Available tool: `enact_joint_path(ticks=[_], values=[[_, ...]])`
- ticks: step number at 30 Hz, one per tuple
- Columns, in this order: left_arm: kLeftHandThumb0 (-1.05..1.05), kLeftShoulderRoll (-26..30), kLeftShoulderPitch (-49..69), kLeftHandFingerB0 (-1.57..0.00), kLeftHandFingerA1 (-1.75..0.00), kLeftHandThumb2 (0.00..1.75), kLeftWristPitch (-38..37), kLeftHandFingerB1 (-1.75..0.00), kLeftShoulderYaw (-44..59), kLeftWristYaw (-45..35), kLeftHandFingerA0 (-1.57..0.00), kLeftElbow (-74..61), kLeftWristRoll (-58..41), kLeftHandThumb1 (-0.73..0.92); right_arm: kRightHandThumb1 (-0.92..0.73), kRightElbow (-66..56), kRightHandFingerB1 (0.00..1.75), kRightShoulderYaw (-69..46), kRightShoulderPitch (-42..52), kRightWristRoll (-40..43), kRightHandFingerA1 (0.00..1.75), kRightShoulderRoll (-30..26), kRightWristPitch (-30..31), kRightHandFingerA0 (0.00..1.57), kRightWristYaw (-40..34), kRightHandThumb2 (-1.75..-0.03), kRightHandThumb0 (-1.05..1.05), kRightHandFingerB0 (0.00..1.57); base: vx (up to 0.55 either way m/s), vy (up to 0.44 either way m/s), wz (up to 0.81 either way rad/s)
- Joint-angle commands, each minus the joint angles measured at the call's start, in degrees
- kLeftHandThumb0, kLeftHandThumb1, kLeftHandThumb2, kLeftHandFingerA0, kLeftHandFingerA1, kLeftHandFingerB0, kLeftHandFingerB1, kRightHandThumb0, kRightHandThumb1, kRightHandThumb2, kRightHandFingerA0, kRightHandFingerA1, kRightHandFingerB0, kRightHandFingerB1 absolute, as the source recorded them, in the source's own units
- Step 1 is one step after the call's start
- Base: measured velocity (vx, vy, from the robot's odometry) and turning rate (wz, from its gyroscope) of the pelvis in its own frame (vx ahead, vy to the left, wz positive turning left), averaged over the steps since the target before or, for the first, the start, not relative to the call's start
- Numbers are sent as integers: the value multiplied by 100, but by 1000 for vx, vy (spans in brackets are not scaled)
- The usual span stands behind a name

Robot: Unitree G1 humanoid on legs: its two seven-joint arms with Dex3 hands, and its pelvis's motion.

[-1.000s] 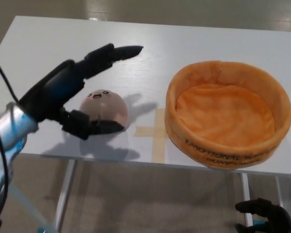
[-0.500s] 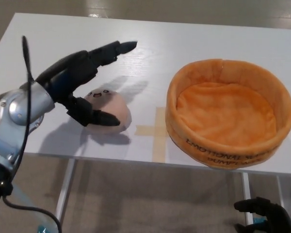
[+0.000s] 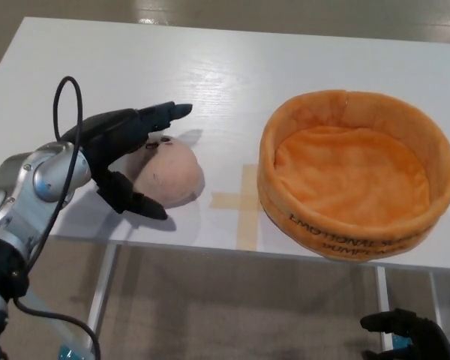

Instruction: Use the left hand to pick up the pink round toy on the left and place it inside the orange plate on the desk.

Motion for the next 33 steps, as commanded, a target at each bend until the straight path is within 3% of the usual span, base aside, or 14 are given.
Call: enact_joint_path(ticks=[1, 3, 5, 6, 7, 10, 11, 12, 13, 14, 18, 20, 30, 33], values=[[-64, -82, -94, 0, 0, 54, 62, -9, -83, 28, 0, 282, 305, 36, -57, 51, 72, -45, 10, 62, 79, 10, 217, 50, 143, -56, -16, 52, 0, 0, 0], [-60, -95, -98, 0, 0, 73, 68, -9, -117, 45, 0, 357, 373, 39, -56, 53, 73, -33, 2, 36, 81, 7, 214, 53, 133, -56, -15, 54, 0, 0, 0], [-58, -99, -101, 0, -4, 71, -11, -12, -136, 111, 0, 438, 435, 37, -56, 48, 73, -40, 9, 40, 82, 9, 187, 54, 136, -56, -15, 54, 0, 0, 0], [-55, -100, -101, 0, -18, 74, -68, -21, -133, 128, 0, 475, 439, 37, -56, 46, 73, -32, 8, 30, 81, 7, 190, 53, 134, -55, -17, 54, 0, 0, 0], [-31, -122, -64, -23, -43, 60, -352, -29, -51, 206, -60, 585, 332, 67, -57, 50, 74, -32, 0, 29, 82, 9, 201, 54, 150, -55, -15, 54, 0, 0, 0], [-26, -180, -9, -30, -51, 62, -772, -31, 101, 329, -76, 778, 150, 73, -56, 50, 74, -42, -9, 41, 84, 15, 208, 56, 171, -55, -14, 54, 0, 0, 0], [-31, -203, -12, -36, -67, 93, -814, -47, 118, 365, -88, 856, 169, 71, -57, 51, 74, -49, -13, 46, 85, 17, 215, 57, 177, -55, -16, 54, 0, 0, 0], [-31, -212, -16, -36, -67, 93, -825, -47, 121, 386, -88, 894, 193, 71, -57, 54, 74, -55, -15, 51, 85, 19, 220, 57, 183, -55, -16, 54, 0, 0, 0], [-19, -256, -11, -50, -59, 65, -867, -36, 173, 438, -107, 987, 176, 84, -57, 63, 73, -63, -28, 57, 83, 19, 247, 56, 190, -55, -15, 53, 0, 0, 0], [-15, -285, -7, -71, -68, 65, -871, -43, 177, 564, -113, 1033, 228, 82, -57, 61, 72, -58, -33, 51, 82, 17, 269, 55, 191, -56, -16, 53, 0, 0, 0], [-13, -336, -32, -75, -72, 70, -914, -47, 166, 808, -113, 1146, 354, 81, -57, 52, 72, -75, -33, 58, 83, 21, 261, 56, 204, -56, -15, 53, 0, 0, 0], [-14, -365, -35, -88, -79, 70, -1018, -54, 161, 995, -114, 1239, 394, 78, -57, 47, 74, -70, -43, 45, 85, 22, 265, 59, 168, -56, -17, 55, 0, 0, 0], [-15, -458, -112, -92, -89, 72, -1228, -66, 251, 1248, -111, 1536, 301, 75, -56, 45, 76, -99, -64, 65, 90, 25, 235, 64, 227, -56, -18, 57, 0, 0, 0], [-13, -421, -180, -90, -103, 73, -1359, -67, 340, 1514, -105, 1560, 294, 76, -57, 29, 75, -86, -45, 49, 88, 20, 210, 63, 238, -57, -18, 56, 0, 0, 0]])
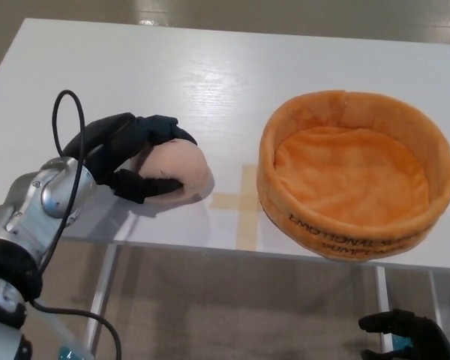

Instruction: Use the left hand to pick up the pink round toy on the left and place it inside the orange plate on the desk.

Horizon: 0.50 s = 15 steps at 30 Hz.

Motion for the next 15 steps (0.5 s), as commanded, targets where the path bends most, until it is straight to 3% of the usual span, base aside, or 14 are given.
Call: enact_joint_path(ticks=[1, 2, 6, 7, 10, 11, 12, 13, 15], values=[[-13, 15, -16, -90, -103, 73, -264, -67, 84, 376, -105, 158, 103, 76, -57, 18, 75, 5, 47, 16, 88, 9, 4, 63, 75, -57, -18, 56, 0, 0, 0], [-16, 60, -82, -87, -122, 73, -294, -73, 102, 575, -96, 135, 162, 76, -57, 25, 75, 0, 43, 17, 89, 8, 6, 64, 69, -56, -17, 57, 0, 0, 0], [-18, 144, -267, -88, -138, 71, -222, -74, 169, 825, -89, 53, 232, 77, -56, 41, 77, -6, 23, 19, 90, 5, 52, 65, 65, -56, -18, 58, 0, 0, 0], [-19, 181, -399, -80, -163, 64, -130, -94, 207, 941, -76, 18, 261, 77, -57, 45, 76, -2, 13, 14, 91, 0, 66, 66, 68, -56, -17, 58, 0, 0, 0], [-19, 205, -536, -80, -163, 64, -66, -94, 244, 1120, -76, 6, 323, 77, -57, 43, 76, 4, 3, 7, 91, -13, 82, 66, 78, -56, -17, 58, 0, 0, 0], [-19, 226, -643, -70, -168, 63, -103, -118, 231, 1263, -73, 25, 394, 83, -57, 41, 76, 7, 3, 5, 90, -12, 85, 65, 83, -56, -17, 57, 0, 0, 0], [-19, 241, -725, -70, -168, 63, -133, -118, 221, 1374, -73, 42, 449, 83, -57, 39, 76, 9, 3, 4, 90, -11, 88, 65, 86, -56, -17, 57, 0, 0, 0], [-21, 252, -844, -81, -162, 64, -99, -89, 234, 1368, -76, 9, 460, 83, -57, 35, 78, 0, 12, 17, 94, -4, 79, 64, 93, -57, -17, 58, 0, 0, 0], [-20, 249, -1022, -82, -162, 67, -81, -90, 274, 1255, -77, -56, 412, 81, -57, 31, 77, -10, 33, 30, 92, 9, 66, 66, 99, -57, -16, 57, 0, 0, 0]])
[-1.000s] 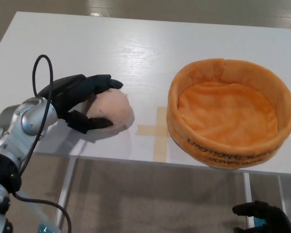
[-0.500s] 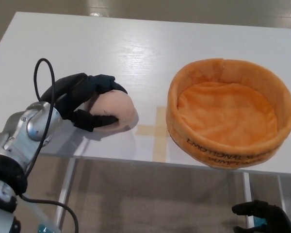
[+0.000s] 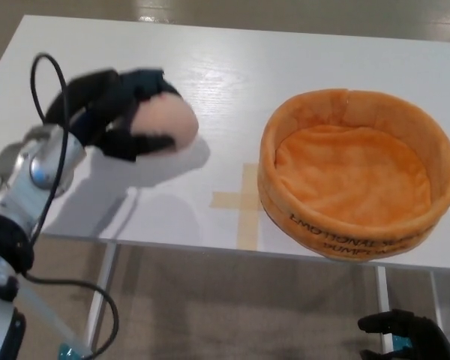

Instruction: Use the left hand to pick up the pink round toy on the left and place it inside the orange plate on the desk.

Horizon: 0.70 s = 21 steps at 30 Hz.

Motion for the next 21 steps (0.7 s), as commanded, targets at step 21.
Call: enact_joint_path(ticks=[21], values=[[-33, -1208, -1651, -86, -156, 63, 435, -81, -1114, 665, -82, -386, 1199, 63, -58, 58, 77, -12, 110, 31, 92, 28, 8, 66, 80, -57, -17, 57, 0, 0, 0]])
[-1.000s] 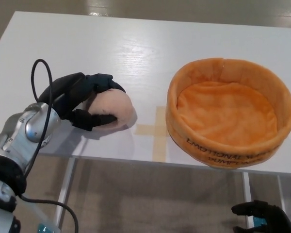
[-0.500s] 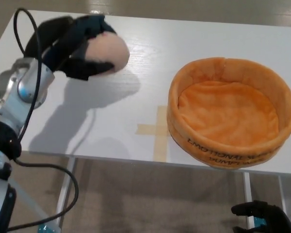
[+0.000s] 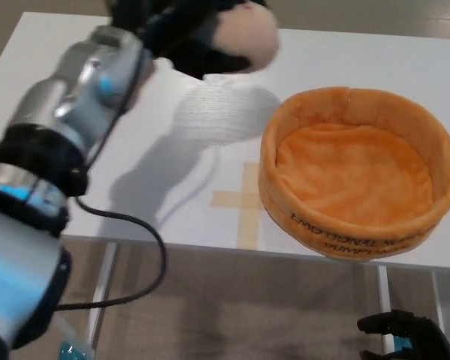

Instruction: Use the left hand to pick up the pink round toy on the left and place it inside the orange plate on the desk.

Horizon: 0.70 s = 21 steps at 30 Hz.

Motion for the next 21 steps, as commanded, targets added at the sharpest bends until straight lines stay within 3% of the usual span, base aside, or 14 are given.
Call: enact_joint_path(ticks=[1, 2, 3, 4, 8, 9, 12, 13, 15, 16, 18, 19, 20, 21], values=[[-29, -549, -183, -91, -155, 59, 165, -74, -347, 371, -86, -17, 478, 63, -58, 47, 76, -11, 98, 30, 90, 17, 17, 64, 54, -56, -18, 57, 0, 0, 0], [-29, -549, -183, -91, -155, 59, 165, -74, -347, 371, -86, -17, 478, 63, -58, 47, 76, -11, 98, 30, 90, 17, 17, 64, 54, -56, -18, 57, 0, 0, 0], [-24, -854, -294, -86, -155, 61, 304, -91, -459, 441, -80, 61, 552, 64, -59, 37, 75, 37, 71, -22, 88, -13, 36, 63, 58, -57, -21, 58, 0, 0, 0], [-22, -958, -321, -89, -149, 58, 347, -82, -507, 487, -82, 73, 593, 63, -58, 34, 76, 50, 74, -36, 89, -20, 29, 64, 53, -57, -21, 59, 0, 0, 0], [-19, -1125, -358, -89, -150, 60, 328, -90, -581, 607, -82, 135, 650, 61, -58, 23, 77, 36, 95, -10, 89, -17, -10, 64, 46, -56, -19, 59, 0, 0, 0], [-20, -1298, -378, -90, -155, 58, 336, -75, -644, 596, -86, 175, 668, 63, -59, 20, 76, 11, 95, 26, 91, -2, -4, 64, 52, -57, -18, 57, 0, 0, 0], [-21, -1549, -403, -92, -149, 58, 347, -69, -743, 506, -86, 226, 685, 63, -59, 21, 76, -9, 99, 49, 90, 16, 10, 64, 57, -57, -18, 57, 0, 0, 0], [-26, -1629, -390, -87, -153, 66, 365, -94, -786, 502, -92, 226, 697, 55, -59, 24, 77, -13, 117, 50, 92, 26, -11, 65, 57, -57, -17, 57, 0, 0, 0], [-26, -1741, -370, -81, -157, 64, 405, -110, -877, 600, -90, 238, 784, 58, -60, 29, 76, -18, 132, 56, 91, 40, -18, 64, 82, -57, -18, 56, 0, 0, 0], [-25, -1769, -377, -89, -155, 60, 413, -56, -903, 561, -86, 237, 801, 58, -42, 30, 77, -1, 134, 34, 87, 38, -44, 69, 66, -85, -22, 58, 0, 0, 0], [-25, -1802, -388, -89, -155, 60, 427, -56, -928, 502, -86, 237, 810, 58, -42, 30, 77, 19, 138, 5, 87, 34, -81, 69, 40, -85, -22, 58, 0, 0, 0], [-37, -1848, -362, -59, -91, 56, 397, -38, -934, 379, -89, 225, 764, 52, -59, 31, 77, 25, 133, -4, 92, 34, -42, 66, 26, -56, -18, 59, 0, 0, 0], [-69, -1860, -386, -10, -25, 57, 588, -31, -1011, -40, -10, 179, 789, 52, -59, 29, 76, 26, 137, -1, 91, 38, -32, 66, 37, -57, -18, 57, 0, 0, 0], [-69, -1866, -406, -10, -25, 57, 734, -31, -1069, -346, -10, 146, 811, 52, -59, 28, 76, 26, 142, 2, 91, 42, -28, 66, 45, -57, -18, 57, 0, 0, 0]])
